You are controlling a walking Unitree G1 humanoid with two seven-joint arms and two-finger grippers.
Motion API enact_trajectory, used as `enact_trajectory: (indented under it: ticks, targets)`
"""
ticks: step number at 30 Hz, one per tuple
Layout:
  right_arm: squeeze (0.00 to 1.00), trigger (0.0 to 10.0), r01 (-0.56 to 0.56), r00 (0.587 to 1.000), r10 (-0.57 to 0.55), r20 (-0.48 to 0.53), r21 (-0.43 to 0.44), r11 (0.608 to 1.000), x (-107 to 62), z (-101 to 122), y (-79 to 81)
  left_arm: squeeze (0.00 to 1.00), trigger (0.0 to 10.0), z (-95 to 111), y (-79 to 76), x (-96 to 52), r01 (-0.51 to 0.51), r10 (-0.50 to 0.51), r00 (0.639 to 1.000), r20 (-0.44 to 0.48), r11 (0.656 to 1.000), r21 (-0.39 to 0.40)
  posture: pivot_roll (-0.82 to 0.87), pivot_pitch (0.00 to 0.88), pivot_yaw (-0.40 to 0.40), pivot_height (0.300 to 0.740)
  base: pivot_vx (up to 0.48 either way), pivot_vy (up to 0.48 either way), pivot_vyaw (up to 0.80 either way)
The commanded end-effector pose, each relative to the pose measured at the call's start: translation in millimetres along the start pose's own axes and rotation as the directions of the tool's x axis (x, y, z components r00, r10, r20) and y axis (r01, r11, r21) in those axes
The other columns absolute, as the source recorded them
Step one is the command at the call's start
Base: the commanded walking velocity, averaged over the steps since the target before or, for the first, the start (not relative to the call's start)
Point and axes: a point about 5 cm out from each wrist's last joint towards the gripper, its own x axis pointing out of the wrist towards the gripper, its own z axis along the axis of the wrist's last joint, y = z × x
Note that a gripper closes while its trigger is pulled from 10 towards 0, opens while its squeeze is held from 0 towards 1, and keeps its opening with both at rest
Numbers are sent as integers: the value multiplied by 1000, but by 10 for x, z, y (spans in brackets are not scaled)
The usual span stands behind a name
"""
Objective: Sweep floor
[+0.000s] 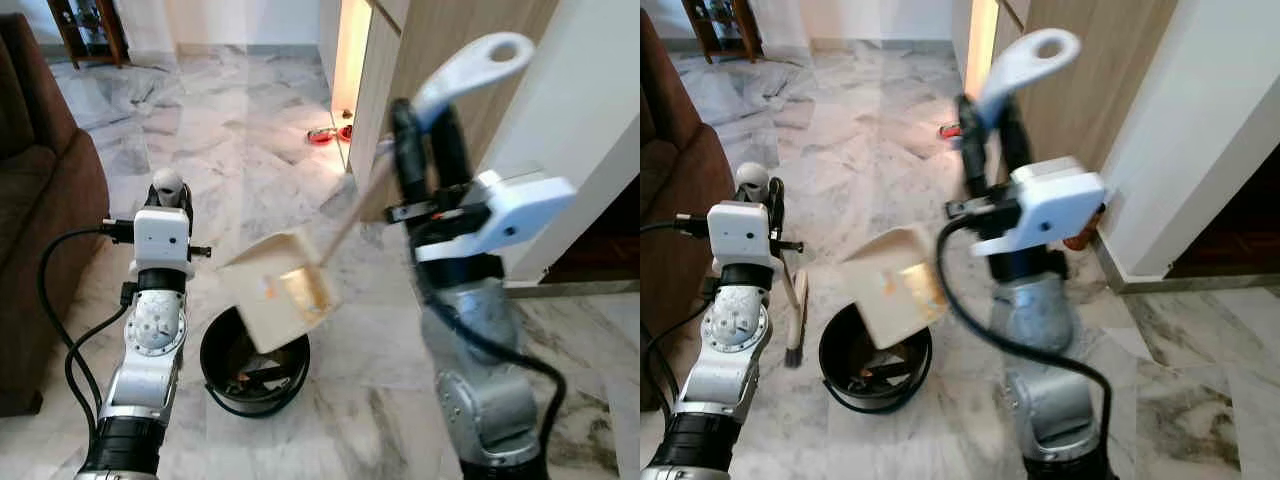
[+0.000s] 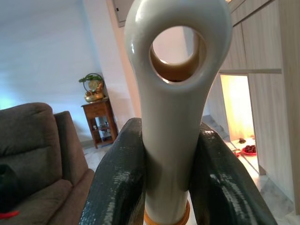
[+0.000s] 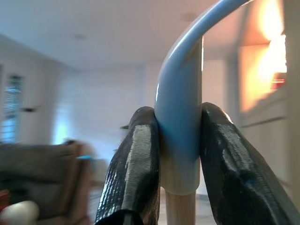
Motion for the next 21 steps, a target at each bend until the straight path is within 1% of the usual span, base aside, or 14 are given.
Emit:
enact_trajectory:
  ticks: [1, 2, 4, 5, 7, 10, 16, 19, 21]
  targets:
    - [0, 10000, -18, 994, 21, 111, -28, 999, 25, 219, 38, 0, 10000, 119, 23, 44, 6, -8, 997, 80, 1000, 25, 93, 91, -60, 740, 0, 0, 0]
    - [0, 10000, -25, 993, 28, 118, -29, 999, 24, 232, 58, 0, 10000, 119, 24, 43, 7, -9, 997, 80, 1000, 25, 93, 91, -60, 740, 0, 0, 0]
    - [0, 10000, -148, 974, 166, 153, -124, 981, 4, 304, 231, 0, 10000, 121, 20, 43, 9, -11, 997, 81, 1000, 26, 92, 92, -61, 740, 0, 0, 0]
    - [0, 10000, -148, 974, 166, 153, -124, 981, 4, 304, 231, 0, 10000, 121, 20, 43, 9, -11, 997, 81, 1000, 26, 92, 92, -61, 740, 0, 0, 0]
    - [0, 10000, -191, 964, 214, 155, -152, 970, -24, 318, 301, 0, 10000, 121, 18, 40, 10, -12, 997, 81, 1000, 26, 91, 93, -62, 740, 0, 0, 0]
    - [0, 10000, -200, 961, 226, 159, -167, 965, -44, 323, 329, 0, 10000, 122, 15, 37, 10, -12, 997, 82, 1000, 26, 92, 93, -64, 740, 0, 0, 0]
    - [0, 10000, -196, 960, 222, 169, -153, 969, -44, 343, 371, 0, 10000, 123, 15, 35, 12, -15, 996, 84, 1000, 28, 94, 93, -64, 740, 0, 0, 0]
    - [0, 10000, -204, 953, 239, 186, -192, 960, -47, 372, 413, 0, 10000, 125, 18, 38, 14, -16, 996, 88, 999, 32, 93, 93, -63, 740, 0, 0, 0]
    - [0, 10000, -198, 951, 240, 195, -210, 957, -45, 384, 413, 0, 10000, 127, 18, 38, 13, -16, 996, 89, 999, 31, 94, 92, -64, 740, 0, 0, 0]
